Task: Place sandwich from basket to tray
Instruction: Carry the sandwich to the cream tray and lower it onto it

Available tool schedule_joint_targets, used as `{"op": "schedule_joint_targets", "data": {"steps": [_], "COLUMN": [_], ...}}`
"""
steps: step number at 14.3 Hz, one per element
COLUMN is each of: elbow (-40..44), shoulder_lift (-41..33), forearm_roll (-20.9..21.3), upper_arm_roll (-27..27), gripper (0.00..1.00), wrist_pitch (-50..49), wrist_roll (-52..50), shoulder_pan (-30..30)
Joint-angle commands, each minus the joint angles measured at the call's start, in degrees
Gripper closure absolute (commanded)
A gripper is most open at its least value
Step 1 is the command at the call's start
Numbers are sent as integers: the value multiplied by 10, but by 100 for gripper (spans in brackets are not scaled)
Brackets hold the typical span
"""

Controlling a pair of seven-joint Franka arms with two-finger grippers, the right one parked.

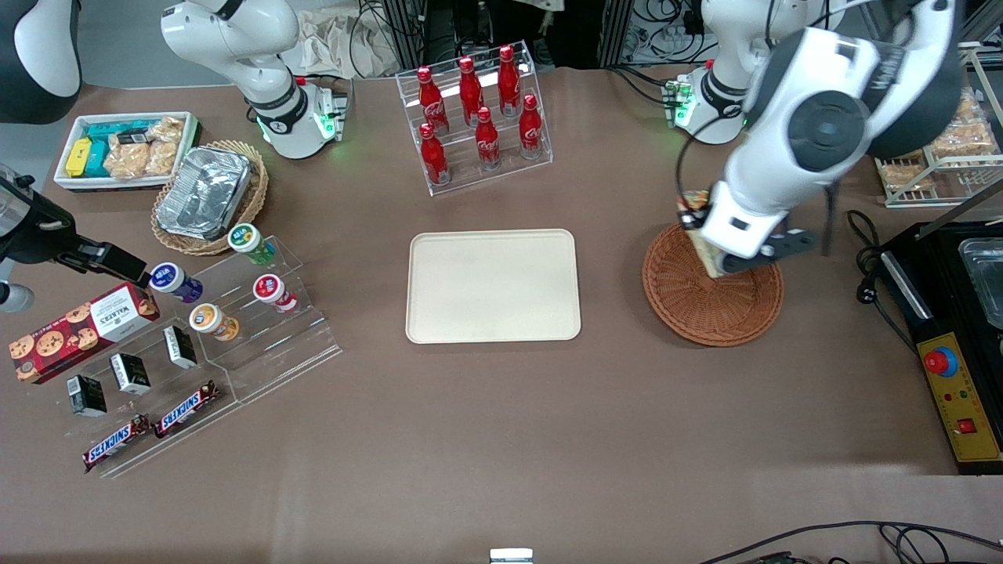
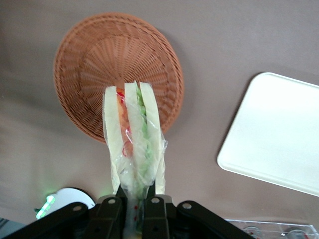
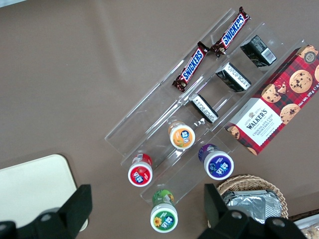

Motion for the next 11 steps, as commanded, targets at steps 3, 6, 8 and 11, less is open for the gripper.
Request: {"op": "schedule_joint_targets", "data": {"steps": [3, 6, 8, 11], "elbow": [9, -11, -11, -11], "shoulder_lift": [25, 46, 72, 119], "forearm_roll": [-3, -7, -8, -8], "upper_arm_roll": [-6, -8, -8, -9], "gripper": [100, 100, 100, 100], "wrist_pitch": [58, 108, 149, 235], "wrist_roll": [-56, -43, -14, 24], "shoulder_pan": [-44, -66, -84, -115]}}
